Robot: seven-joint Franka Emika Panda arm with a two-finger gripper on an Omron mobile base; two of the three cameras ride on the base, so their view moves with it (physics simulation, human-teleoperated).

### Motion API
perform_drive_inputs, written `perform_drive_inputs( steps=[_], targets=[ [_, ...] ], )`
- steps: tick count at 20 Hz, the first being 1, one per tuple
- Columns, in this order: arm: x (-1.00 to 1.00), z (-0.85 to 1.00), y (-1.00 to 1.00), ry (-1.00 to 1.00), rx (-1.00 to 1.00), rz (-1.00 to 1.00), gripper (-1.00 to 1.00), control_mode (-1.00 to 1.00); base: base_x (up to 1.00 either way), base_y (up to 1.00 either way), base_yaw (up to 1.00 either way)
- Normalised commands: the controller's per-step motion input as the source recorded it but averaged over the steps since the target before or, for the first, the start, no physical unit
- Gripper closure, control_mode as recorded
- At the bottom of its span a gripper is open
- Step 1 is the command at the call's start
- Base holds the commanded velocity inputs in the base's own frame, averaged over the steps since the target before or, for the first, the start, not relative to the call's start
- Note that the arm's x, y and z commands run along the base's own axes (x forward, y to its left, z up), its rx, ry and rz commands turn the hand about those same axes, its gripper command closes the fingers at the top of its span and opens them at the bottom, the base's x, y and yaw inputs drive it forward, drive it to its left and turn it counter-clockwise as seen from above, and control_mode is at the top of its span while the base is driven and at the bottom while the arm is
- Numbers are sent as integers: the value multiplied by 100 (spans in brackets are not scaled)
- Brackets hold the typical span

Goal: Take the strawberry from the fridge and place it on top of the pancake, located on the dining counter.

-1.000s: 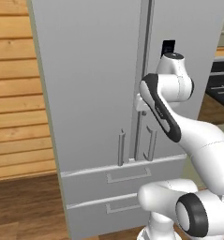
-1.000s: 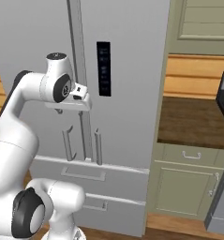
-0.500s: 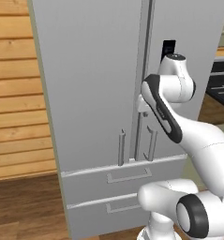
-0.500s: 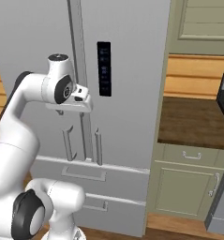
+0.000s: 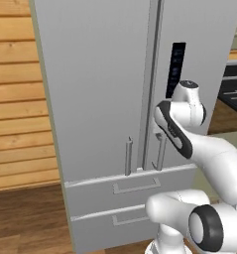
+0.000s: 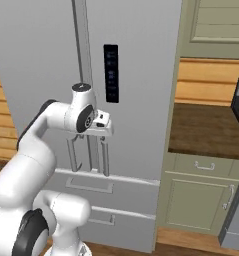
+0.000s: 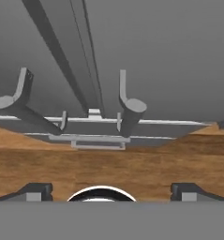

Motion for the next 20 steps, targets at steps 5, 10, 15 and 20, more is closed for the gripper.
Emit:
perform_drive_inputs(
  steps=[5, 10, 15, 20],
  targets=[
    [52, -60, -30, 0, 0, 0, -100, -100, 0, 0, 0],
    [65, -33, -6, -1, -3, 0, -100, -100, 0, 0, 0],
    [51, -26, -4, -12, -1, 0, -100, -100, 0, 0, 0],
    [2, -29, -3, -22, 0, 0, -100, -100, 0, 0, 0]
  ],
)
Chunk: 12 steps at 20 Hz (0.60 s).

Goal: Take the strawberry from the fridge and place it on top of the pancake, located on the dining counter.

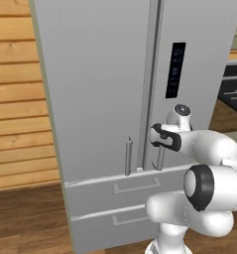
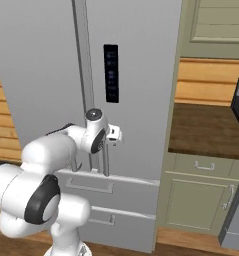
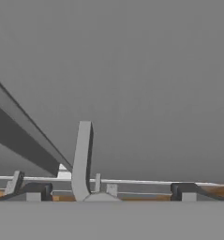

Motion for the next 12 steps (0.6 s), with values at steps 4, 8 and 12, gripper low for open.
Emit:
perform_drive_inputs(
  steps=[4, 8, 12],
  targets=[
    [22, -18, 0, -4, 0, 0, -100, -100, 0, 0, 0],
    [18, -21, 0, 8, 3, 0, -100, -100, 0, 0, 0],
    [1, -6, 0, 2, 0, 0, 100, -100, 0, 0, 0]
  ],
)
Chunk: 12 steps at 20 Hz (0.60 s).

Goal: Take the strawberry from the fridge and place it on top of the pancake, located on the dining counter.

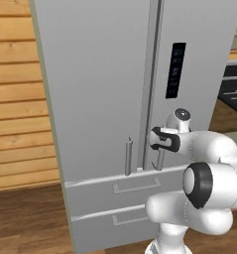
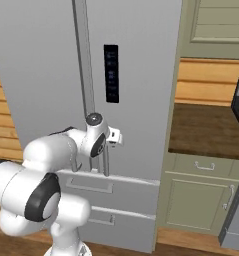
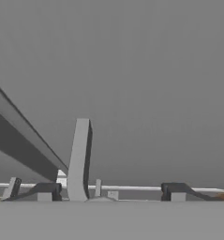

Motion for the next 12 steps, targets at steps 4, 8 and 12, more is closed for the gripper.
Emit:
perform_drive_inputs(
  steps=[4, 8, 12],
  targets=[
    [-22, -3, -4, 3, 4, -3, 100, -100, 0, 0, 0],
    [-79, -11, -53, 7, 3, -9, 100, -100, 0, 0, 0],
    [-100, -15, -89, 2, 2, -8, 100, -100, 0, 0, 0]
  ],
)
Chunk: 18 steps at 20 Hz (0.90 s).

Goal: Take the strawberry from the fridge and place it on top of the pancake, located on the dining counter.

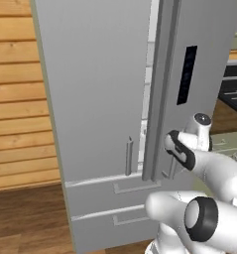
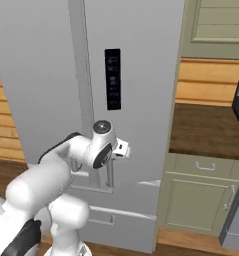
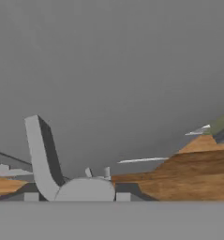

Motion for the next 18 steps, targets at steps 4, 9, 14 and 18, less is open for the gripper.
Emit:
perform_drive_inputs(
  steps=[4, 9, 14, 18],
  targets=[
    [-100, -10, -100, 3, 8, -5, 100, -100, 0, 0, 0],
    [-99, -1, -90, 0, 12, -4, -100, -100, 0, 0, 0],
    [-95, 20, -43, 0, 4, -5, -100, -100, 0, 0, 0],
    [-96, 83, -4, 4, -5, -9, -100, -100, 0, 0, 0]
  ],
)
